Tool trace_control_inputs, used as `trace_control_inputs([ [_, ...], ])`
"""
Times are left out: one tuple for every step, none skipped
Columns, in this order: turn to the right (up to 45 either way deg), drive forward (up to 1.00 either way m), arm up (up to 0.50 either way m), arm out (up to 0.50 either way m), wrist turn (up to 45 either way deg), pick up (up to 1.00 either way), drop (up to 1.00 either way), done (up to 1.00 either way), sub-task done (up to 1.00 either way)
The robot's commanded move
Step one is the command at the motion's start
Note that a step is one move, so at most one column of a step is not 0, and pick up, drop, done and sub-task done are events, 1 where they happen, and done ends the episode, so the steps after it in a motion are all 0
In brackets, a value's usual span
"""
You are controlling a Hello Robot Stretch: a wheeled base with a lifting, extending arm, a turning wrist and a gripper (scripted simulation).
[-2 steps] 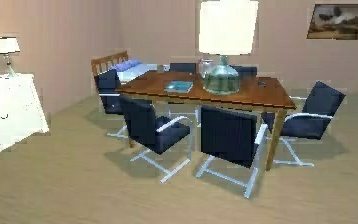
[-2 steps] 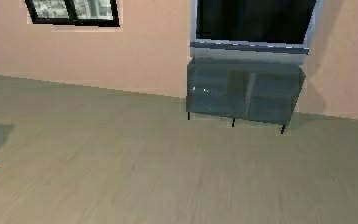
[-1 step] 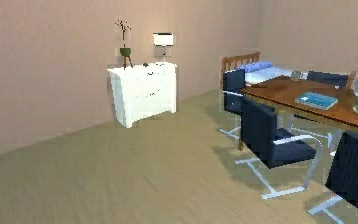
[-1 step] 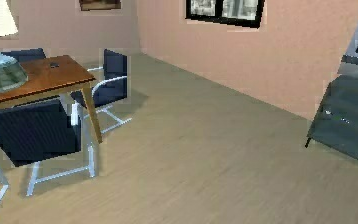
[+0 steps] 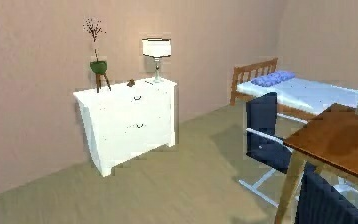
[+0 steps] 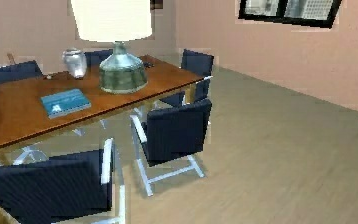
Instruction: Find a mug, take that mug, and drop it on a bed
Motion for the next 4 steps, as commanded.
trace_control_inputs([
  [-9.0,0.00,0.00,0.00,0.0,0.00,0.00,0.00,0.00],
  [0.0,0.35,0.00,0.00,0.0,0.00,0.00,0.00,0.00],
  [6.0,0.00,0.00,0.00,0.0,0.00,0.00,0.00,0.00],
  [0.0,0.90,0.00,0.00,0.0,0.00,0.00,0.00,0.00],
])
